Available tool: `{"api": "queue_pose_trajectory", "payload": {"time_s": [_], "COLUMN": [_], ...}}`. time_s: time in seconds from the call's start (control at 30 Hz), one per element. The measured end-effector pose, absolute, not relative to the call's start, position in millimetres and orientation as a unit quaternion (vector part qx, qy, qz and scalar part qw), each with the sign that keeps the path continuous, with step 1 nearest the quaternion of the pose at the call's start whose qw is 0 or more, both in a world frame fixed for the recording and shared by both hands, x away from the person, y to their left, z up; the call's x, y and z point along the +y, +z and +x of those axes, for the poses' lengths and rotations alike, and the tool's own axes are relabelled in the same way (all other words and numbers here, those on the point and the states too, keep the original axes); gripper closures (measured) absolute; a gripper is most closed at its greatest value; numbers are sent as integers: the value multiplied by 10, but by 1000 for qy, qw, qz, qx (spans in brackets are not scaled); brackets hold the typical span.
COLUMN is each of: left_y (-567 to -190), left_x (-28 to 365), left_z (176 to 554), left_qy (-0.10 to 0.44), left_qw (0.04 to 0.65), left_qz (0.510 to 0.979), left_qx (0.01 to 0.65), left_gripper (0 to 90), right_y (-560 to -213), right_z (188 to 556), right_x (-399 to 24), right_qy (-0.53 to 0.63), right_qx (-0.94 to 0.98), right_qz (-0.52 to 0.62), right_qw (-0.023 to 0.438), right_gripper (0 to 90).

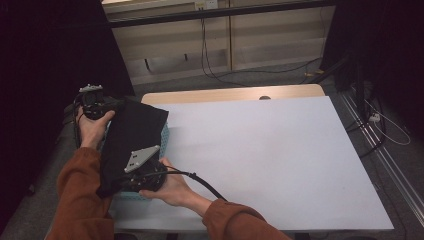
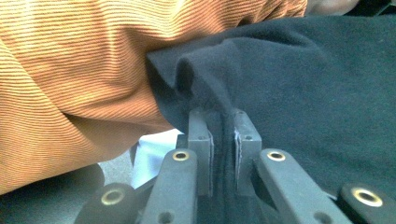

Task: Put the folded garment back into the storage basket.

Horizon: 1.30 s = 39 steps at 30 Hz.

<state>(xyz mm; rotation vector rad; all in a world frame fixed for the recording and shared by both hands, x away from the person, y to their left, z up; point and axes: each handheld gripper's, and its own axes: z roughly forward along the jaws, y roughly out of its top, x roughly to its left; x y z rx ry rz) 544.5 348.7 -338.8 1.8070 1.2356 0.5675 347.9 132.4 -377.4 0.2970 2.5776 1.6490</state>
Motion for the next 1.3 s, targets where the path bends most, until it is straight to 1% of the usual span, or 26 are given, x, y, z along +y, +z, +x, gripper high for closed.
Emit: {"api": "queue_pose_trajectory", "payload": {"time_s": [0.43, 0.77, 0.83, 1.0, 1.3], "left_y": [-3496, -3601, -3608, -3659, -3691], "left_x": [3474, 3511, 3506, 3500, 3558], "left_z": [5453, 5418, 5423, 5447, 5443], "left_qy": [224, 223, 225, 225, 226], "left_qw": [405, 397, 404, 388, 380], "left_qz": [741, 743, 736, 745, 740], "left_qx": [486, 490, 494, 493, 507], "left_gripper": [822, 822, 822, 821, 821], "right_y": [-3870, -3912, -3921, -3939, -3949], "right_z": [3475, 3461, 3475, 3504, 3532], "right_x": [1476, 1508, 1511, 1522, 1553], "right_qy": [522, 515, 513, 509, 500], "right_qx": [846, 851, 852, 854, 859], "right_qz": [100, 101, 101, 105, 101], "right_qw": [30, 29, 30, 33, 34], "right_gripper": [819, 819, 818, 818, 816]}}
